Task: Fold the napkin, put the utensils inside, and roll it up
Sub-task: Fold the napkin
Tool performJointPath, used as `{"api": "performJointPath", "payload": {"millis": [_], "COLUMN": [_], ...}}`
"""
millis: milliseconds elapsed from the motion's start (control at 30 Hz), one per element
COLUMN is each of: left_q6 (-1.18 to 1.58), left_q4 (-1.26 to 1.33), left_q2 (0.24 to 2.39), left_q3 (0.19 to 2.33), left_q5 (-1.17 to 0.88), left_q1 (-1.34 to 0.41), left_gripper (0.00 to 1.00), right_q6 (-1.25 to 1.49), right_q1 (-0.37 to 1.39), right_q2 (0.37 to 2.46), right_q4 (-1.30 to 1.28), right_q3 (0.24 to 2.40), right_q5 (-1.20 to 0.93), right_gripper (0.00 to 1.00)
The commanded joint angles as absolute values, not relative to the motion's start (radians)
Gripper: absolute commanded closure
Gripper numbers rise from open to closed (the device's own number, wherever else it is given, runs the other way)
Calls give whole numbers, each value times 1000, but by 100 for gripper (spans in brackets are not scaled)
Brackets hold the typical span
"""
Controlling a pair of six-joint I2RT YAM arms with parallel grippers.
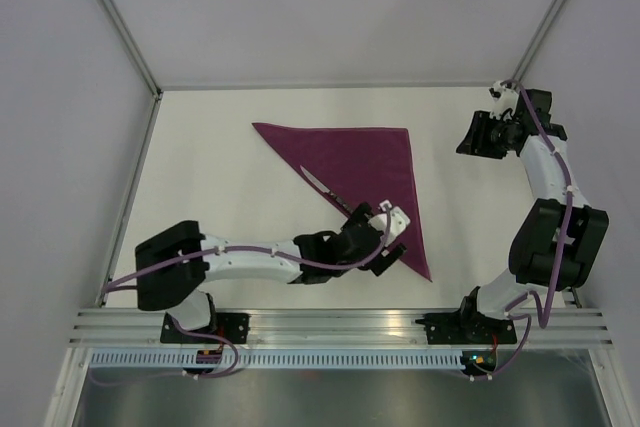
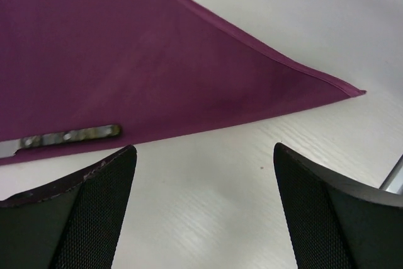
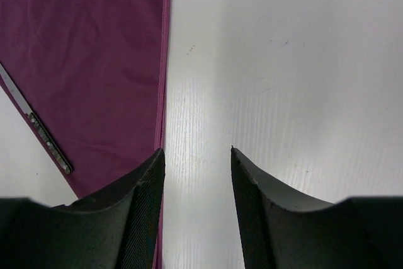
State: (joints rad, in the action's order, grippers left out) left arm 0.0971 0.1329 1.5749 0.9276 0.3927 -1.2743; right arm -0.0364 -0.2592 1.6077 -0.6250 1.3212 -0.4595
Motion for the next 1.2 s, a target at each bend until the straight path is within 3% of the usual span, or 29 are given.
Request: {"api": "performJointPath", "payload": {"millis": [0,267,1167], "left_q6": [2,-98,-239], "left_q4": [247,337,471], "left_q2": [1687,1893,2098], "left_q3": [1026,1114,1215], "left_q5": [462,456,475], "left_q1": [-1353,-1462,-1539], "left_gripper": [7,9,27], "right_q6": [-14,-8,-8], "right_q1": [-258,-258,-258], "right_q2": [1583,1583,1569], "right_q4": [-574,-563,-552], "right_q3": [1310,1301,1281], "right_q5": [-486,-486,-494], "right_gripper": [48,49,53]}}
